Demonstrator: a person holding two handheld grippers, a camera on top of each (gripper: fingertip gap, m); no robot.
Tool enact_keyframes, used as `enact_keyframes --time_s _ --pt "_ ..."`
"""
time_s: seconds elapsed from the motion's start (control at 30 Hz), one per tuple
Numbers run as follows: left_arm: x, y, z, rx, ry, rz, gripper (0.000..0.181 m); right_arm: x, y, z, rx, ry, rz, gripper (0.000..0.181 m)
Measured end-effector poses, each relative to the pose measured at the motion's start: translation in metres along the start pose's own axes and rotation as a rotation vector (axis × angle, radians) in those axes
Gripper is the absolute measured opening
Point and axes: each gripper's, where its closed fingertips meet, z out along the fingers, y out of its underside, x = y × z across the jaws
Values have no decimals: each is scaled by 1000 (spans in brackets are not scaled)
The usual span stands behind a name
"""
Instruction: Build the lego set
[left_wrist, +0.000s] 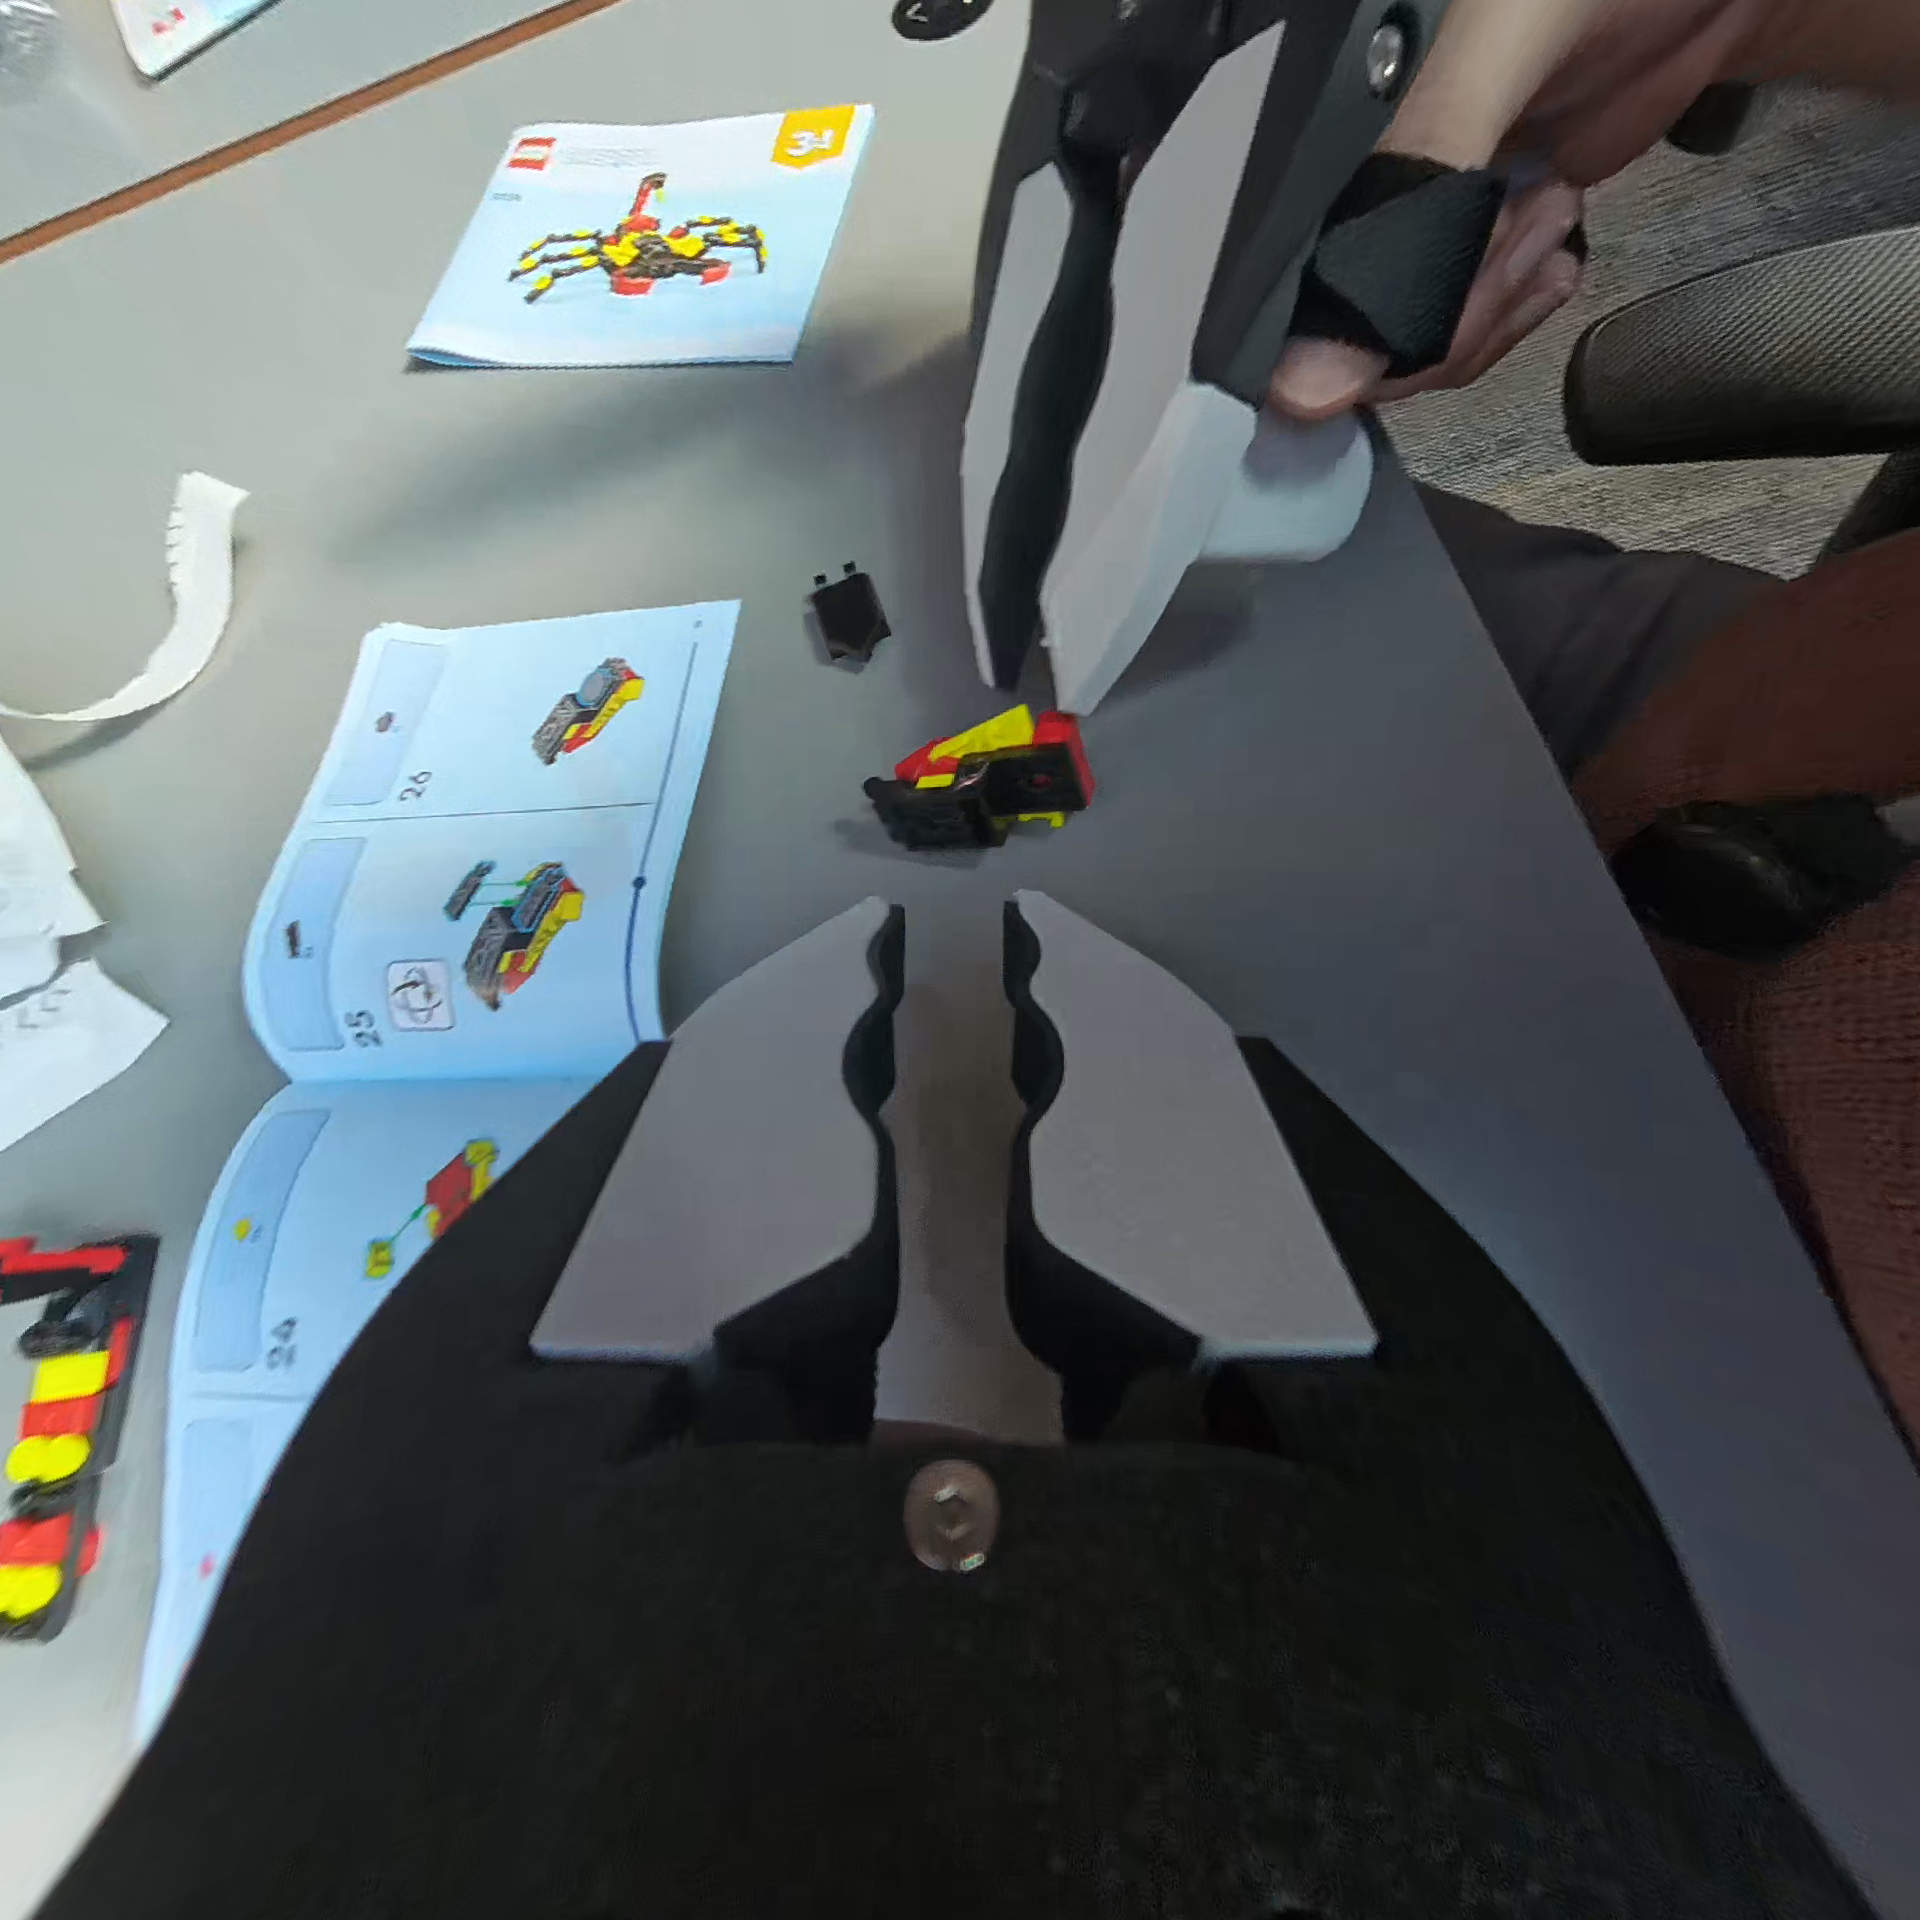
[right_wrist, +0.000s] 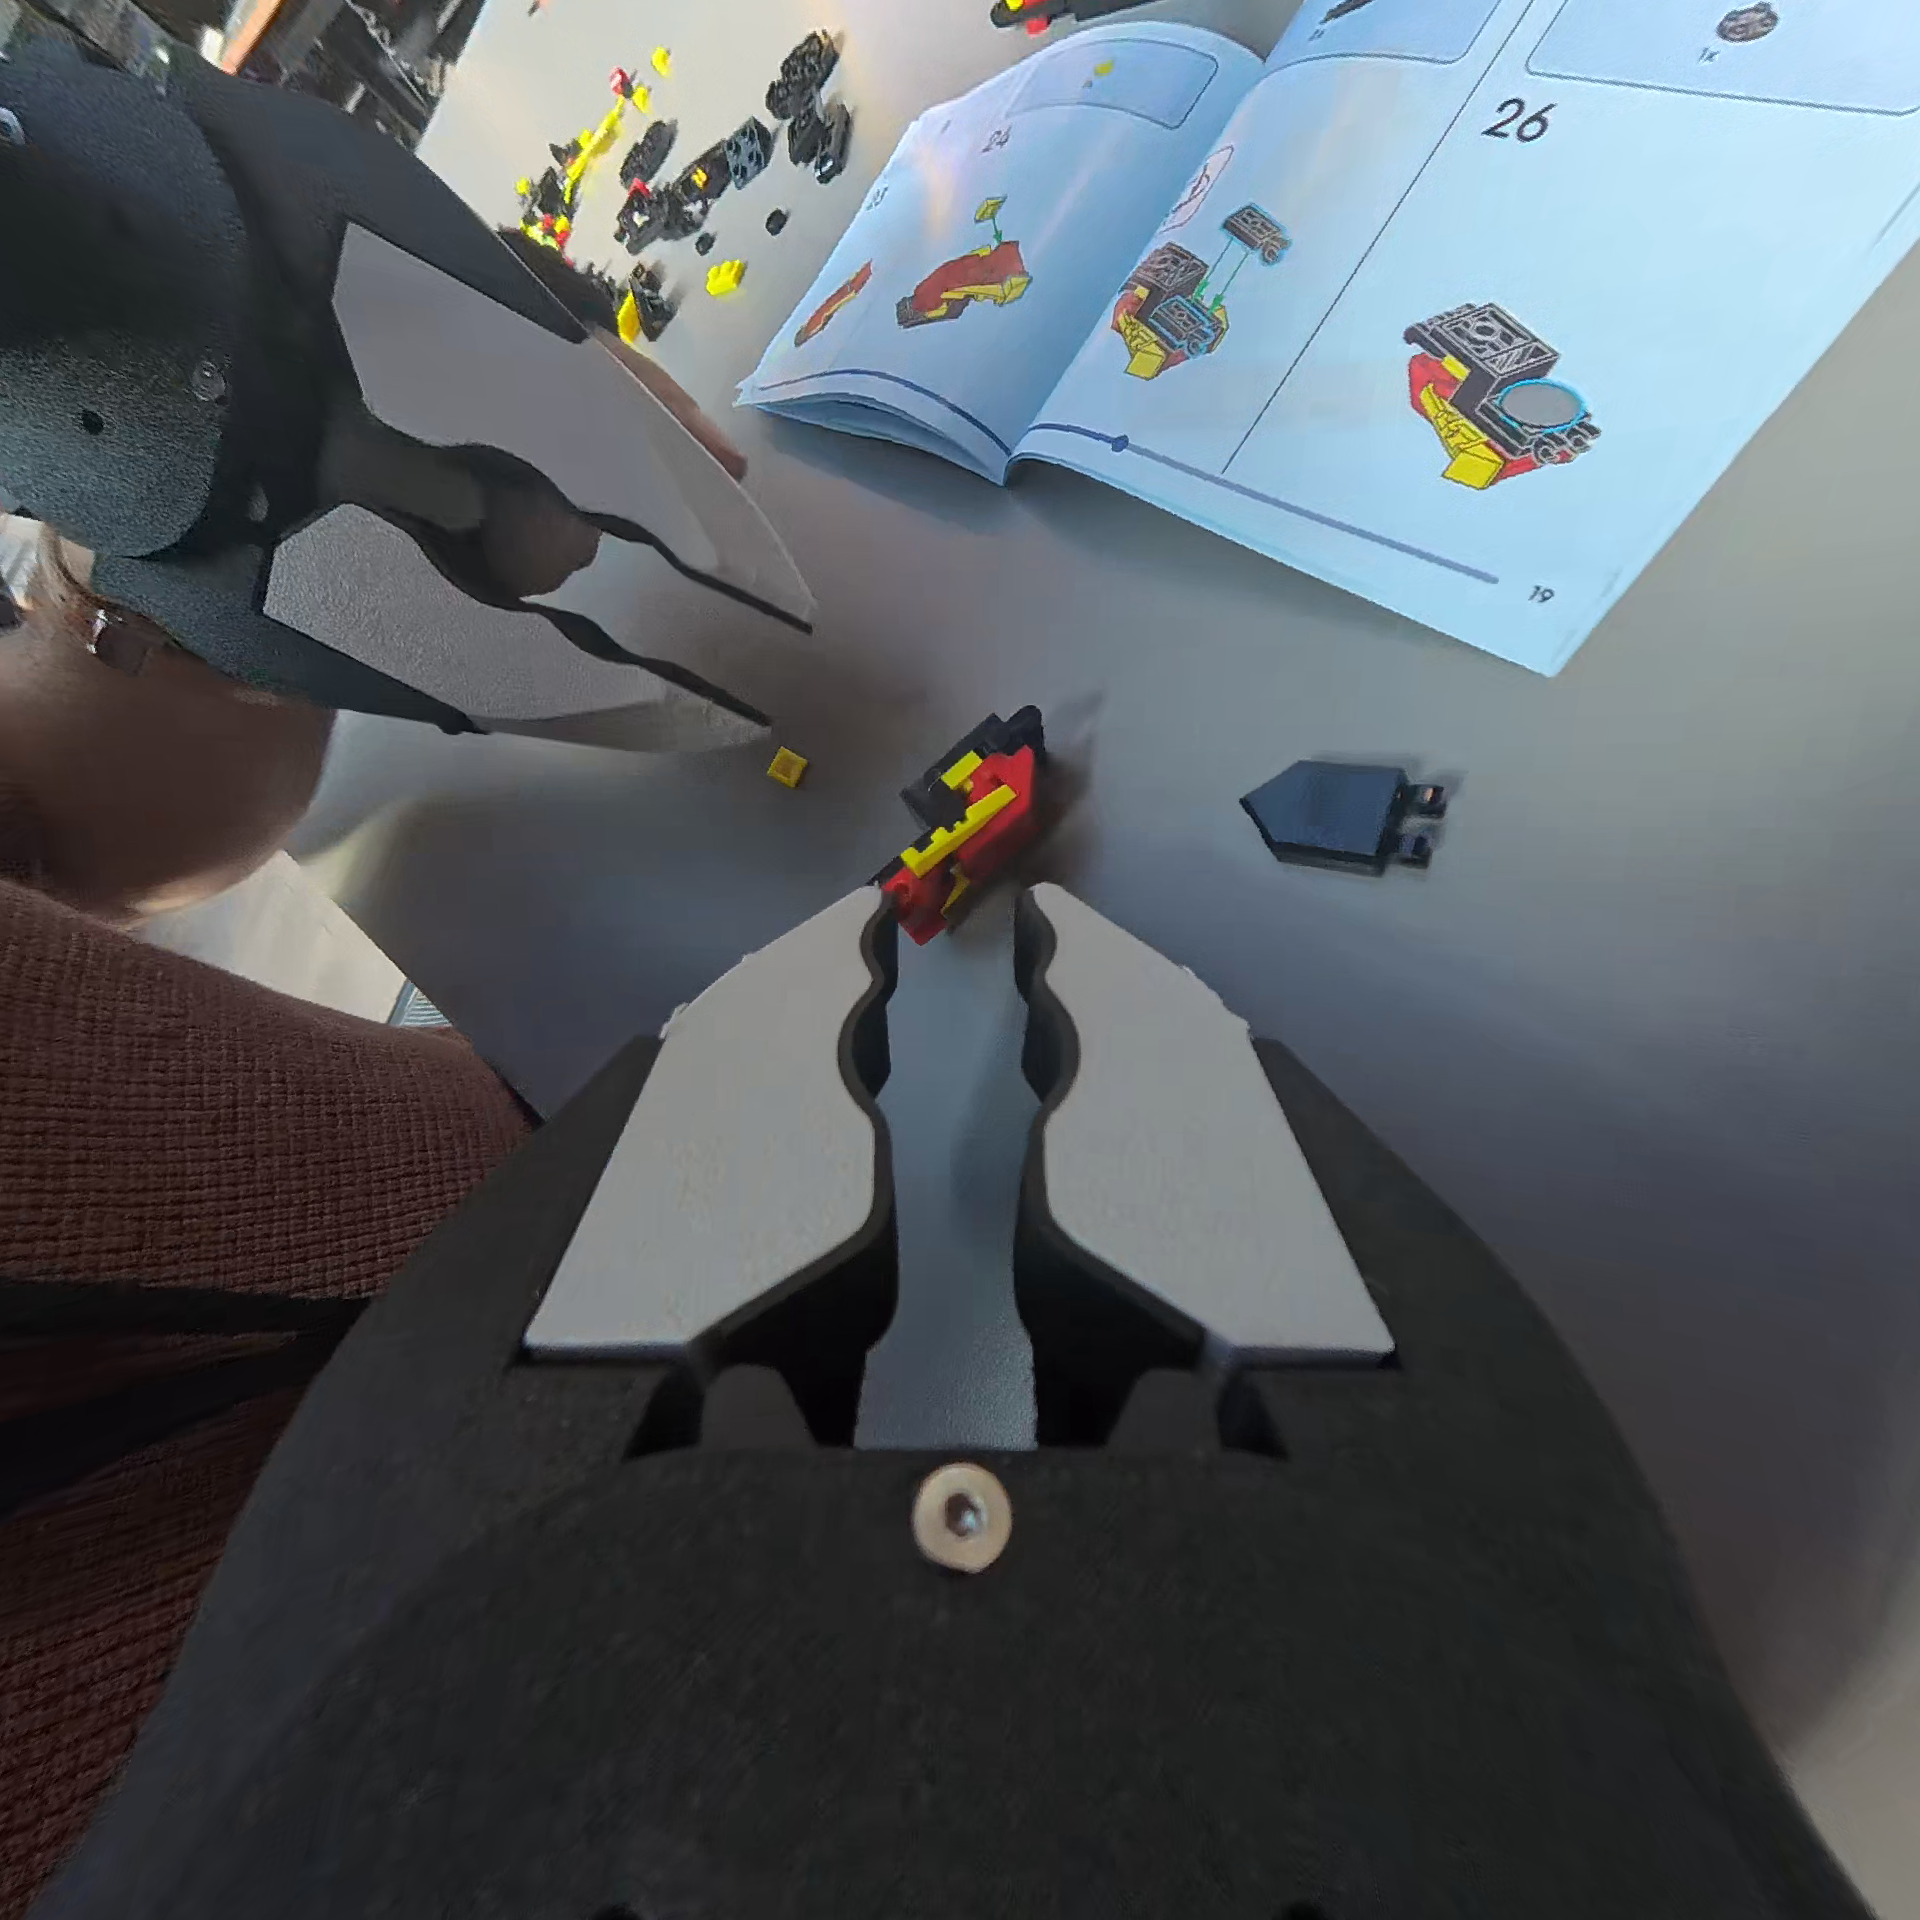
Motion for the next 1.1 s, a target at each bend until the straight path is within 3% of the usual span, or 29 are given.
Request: enact_keyframes --time_s 0.07,0.23,0.4,0.53,0.73,0.93,1.1 --pt "18 -2 13 -20 125 -29 15 -4 -4 2 -18 -25 -9 20" --pt "13 1 18 -49 103 -15 15 -2 -15 -4 -11 -105 35 15" --pt "-15 22 -23 -74 -34 -47 14 24 -15 -8 -59 44 -40 11" --pt "2 38 -42 -59 -21 -57 13 11 -17 -9 -43 29 -107 11" --pt "22 44 -18 -82 17 -70 20 8 -4 -4 -63 53 -134 13" --pt "24 43 -4 -85 60 -76 16 5 -1 -1 -55 41 -139 13" --pt "20 41 -3 -100 50 -109 8 -10 -14 -8 71 30 -275 12"
